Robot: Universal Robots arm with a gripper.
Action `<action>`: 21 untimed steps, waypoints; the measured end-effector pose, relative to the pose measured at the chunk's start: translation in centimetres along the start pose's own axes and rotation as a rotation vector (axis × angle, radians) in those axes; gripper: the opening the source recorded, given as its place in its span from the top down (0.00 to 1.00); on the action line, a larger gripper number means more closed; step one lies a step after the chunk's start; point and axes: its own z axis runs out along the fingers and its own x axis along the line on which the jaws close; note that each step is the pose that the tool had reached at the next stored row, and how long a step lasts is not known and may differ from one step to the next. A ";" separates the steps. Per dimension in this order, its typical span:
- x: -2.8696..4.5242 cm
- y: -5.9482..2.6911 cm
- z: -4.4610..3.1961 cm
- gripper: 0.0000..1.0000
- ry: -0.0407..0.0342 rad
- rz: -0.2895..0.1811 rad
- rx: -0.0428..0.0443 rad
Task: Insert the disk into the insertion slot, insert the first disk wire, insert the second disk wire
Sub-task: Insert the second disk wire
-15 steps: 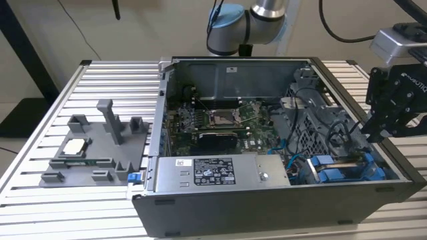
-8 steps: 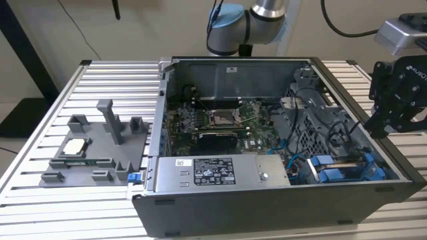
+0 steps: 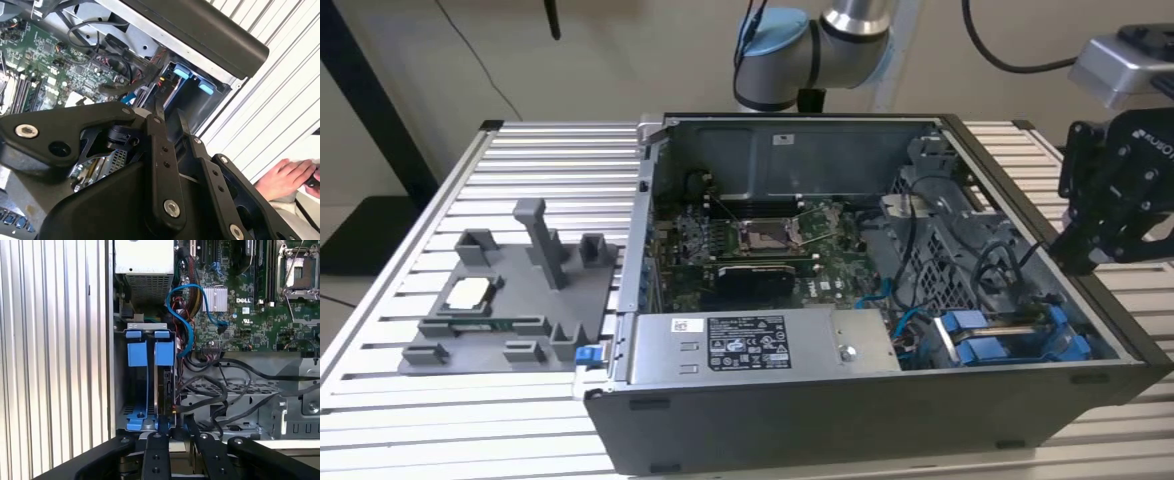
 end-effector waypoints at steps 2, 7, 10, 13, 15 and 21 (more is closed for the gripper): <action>-0.24 -0.09 0.01 0.73 0.0000 -0.002 -0.0002; -0.67 -0.52 0.03 0.73 0.0000 -0.008 -0.0005; -1.07 -0.72 0.05 0.73 0.0000 -0.011 -0.0007; -1.72 -0.81 0.07 0.73 0.0001 -0.013 -0.0007; -1.99 -0.98 0.09 0.73 0.0001 -0.014 -0.0008; -2.28 -1.67 0.34 0.73 0.0003 -0.018 -0.0009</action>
